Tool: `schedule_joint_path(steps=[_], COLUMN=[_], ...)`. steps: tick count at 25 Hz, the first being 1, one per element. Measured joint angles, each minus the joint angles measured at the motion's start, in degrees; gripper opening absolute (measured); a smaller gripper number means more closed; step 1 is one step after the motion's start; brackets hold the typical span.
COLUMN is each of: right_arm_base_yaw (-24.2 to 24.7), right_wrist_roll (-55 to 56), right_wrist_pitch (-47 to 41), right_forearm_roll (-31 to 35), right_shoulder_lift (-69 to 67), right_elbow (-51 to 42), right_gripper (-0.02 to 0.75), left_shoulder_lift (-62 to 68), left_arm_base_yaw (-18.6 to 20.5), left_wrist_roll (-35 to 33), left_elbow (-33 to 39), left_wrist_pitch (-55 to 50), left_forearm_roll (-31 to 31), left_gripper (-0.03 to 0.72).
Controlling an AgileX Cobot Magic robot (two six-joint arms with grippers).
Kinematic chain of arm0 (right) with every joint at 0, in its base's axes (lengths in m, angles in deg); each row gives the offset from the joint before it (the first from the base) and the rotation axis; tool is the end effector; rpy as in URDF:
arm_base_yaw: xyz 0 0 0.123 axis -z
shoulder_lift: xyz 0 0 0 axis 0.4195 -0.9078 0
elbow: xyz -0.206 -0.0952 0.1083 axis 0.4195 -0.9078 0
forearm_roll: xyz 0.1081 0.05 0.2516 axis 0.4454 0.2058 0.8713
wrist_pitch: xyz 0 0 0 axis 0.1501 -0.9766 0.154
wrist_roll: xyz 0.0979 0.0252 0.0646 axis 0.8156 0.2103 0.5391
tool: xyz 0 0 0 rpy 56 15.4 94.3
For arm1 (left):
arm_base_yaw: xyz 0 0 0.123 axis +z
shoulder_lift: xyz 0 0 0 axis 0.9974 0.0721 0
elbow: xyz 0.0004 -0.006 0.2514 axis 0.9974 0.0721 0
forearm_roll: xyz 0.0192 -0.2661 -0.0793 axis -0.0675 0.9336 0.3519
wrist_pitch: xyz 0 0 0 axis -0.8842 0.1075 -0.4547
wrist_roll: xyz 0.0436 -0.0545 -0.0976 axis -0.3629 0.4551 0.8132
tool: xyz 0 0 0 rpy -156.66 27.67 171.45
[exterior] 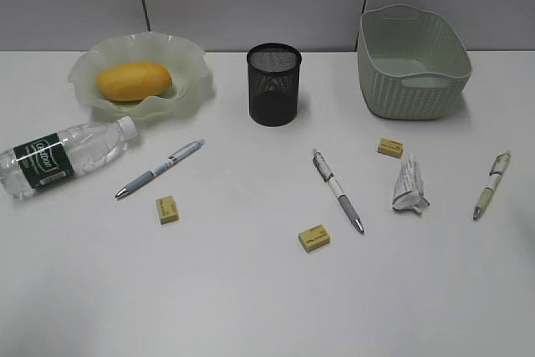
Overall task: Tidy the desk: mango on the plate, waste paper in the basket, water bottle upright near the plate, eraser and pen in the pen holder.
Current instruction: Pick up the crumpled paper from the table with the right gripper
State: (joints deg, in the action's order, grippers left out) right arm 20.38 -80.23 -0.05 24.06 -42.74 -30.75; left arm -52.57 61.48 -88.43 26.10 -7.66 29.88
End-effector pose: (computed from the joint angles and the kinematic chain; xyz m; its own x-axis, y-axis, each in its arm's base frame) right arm 0.2702 0.0267 0.2342 -0.6708 0.0699 -0.7383 -0.0319 0.9919 0.1228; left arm 0.1486 -0.0689 0.2444 -0.6416 0.2808 -0.7138 0.4142 0.9101 -0.0143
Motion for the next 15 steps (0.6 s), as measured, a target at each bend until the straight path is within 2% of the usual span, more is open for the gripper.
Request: schedule_joint_path(steps=[4, 10, 15], right_arm_base_yaw=[-4.01, -13.73, -15.54], right_wrist_roll=[0.0, 3.68, 8.18], right_wrist_pitch=[-3.86, -3.72, -3.96], right_forearm_roll=[-0.05, -0.01, 0.1], right_shoulder_lift=[-11.28, -25.57, -37.03], right_elbow=[6.94, 13.51, 17.28], right_gripper=[0.458, 0.458, 0.458], left_shoulder_lift=[0.0, 0.0, 0.0], left_arm_base_yaw=[0.0, 0.0, 0.0], left_wrist_roll=[0.0, 0.0, 0.0], left_elbow=[-0.14, -0.67, -0.67], left_wrist_pitch=[-1.47, -5.43, -8.1], left_forearm_roll=[1.36, 2.74, 2.96], left_gripper=[0.508, 0.508, 0.508])
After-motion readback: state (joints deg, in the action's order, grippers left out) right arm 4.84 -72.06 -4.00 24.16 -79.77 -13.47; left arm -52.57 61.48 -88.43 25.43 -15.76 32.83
